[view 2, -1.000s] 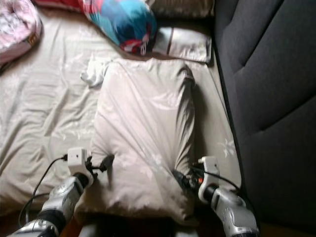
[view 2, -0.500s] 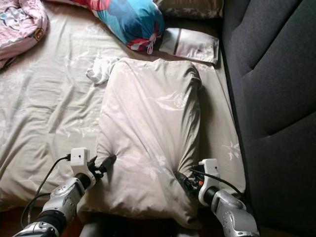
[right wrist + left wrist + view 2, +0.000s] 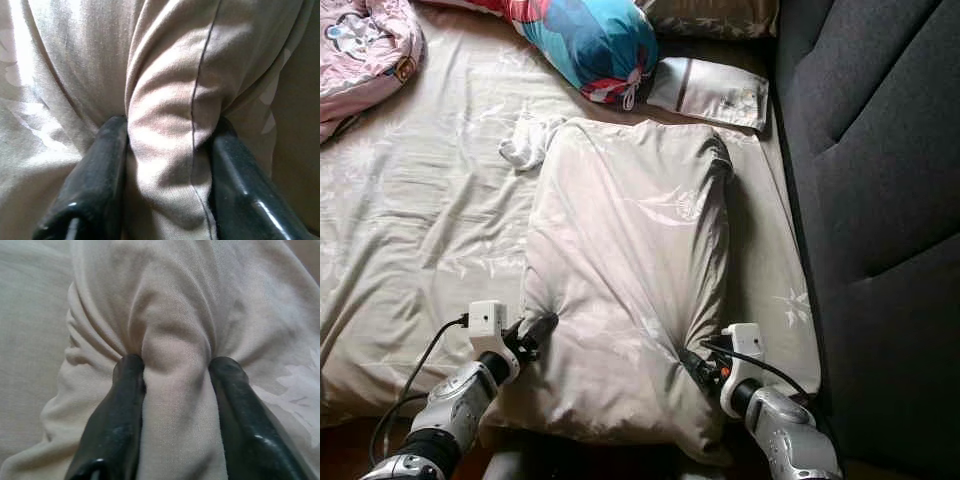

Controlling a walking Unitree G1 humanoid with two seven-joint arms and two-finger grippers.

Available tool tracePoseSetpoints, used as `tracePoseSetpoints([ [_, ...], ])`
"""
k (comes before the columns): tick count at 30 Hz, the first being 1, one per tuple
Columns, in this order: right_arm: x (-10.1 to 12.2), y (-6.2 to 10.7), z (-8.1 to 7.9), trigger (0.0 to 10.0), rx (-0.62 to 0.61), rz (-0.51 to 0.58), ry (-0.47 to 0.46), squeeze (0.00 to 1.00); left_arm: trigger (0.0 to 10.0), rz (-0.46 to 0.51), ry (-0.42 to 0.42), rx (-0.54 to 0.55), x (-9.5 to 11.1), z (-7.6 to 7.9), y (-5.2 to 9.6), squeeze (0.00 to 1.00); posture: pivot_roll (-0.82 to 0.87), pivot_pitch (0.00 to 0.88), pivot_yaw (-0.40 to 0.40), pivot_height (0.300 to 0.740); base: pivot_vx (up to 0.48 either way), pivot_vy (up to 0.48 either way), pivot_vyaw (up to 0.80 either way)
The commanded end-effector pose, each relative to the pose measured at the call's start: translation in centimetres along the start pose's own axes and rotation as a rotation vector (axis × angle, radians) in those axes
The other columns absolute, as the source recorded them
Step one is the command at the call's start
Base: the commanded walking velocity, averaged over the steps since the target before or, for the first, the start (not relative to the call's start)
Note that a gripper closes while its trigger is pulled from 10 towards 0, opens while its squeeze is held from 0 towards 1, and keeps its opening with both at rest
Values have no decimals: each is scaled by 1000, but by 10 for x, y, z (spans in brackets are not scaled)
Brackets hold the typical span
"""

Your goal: Clean up the room

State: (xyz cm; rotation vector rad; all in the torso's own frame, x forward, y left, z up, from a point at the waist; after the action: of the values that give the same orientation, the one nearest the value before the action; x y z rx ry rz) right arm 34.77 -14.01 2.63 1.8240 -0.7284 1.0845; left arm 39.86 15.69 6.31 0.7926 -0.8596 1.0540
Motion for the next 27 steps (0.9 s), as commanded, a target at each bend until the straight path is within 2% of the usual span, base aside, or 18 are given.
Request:
tracePoseSetpoints([
  [1, -58, 0, -16, 0, 23, -171, -72, 0, 0, -177, 66, -34, -57, 10, 11, 0, -137, 480, -30, 646, 0, 0, 0],
  [20, -40, -11, -14, 0, -45, -55, -97, 0, 0, -149, 69, -58, -52, 17, 10, 0, -120, 437, -14, 646, 0, 0, 0],
  [27, -31, -12, -3, 0, -107, -17, -90, 0, 0, -149, 78, -65, -51, 20, 8, 0, -118, 422, -9, 646, 0, 0, 0],
])
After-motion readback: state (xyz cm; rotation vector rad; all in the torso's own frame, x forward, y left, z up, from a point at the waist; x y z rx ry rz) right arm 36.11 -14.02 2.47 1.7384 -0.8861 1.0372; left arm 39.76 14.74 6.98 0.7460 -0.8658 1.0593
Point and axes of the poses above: a point about 5 cm out from each wrist's last joint towards the gripper, its own y axis pointing back from the gripper into the wrist, its own x axis along the axis of the wrist's last joint, z = x × y, the point moved 6 cm from there along -y, pointing out of the wrist towards the gripper, and after that the axes turned 8 degrees about y, right-handed, at the moved point
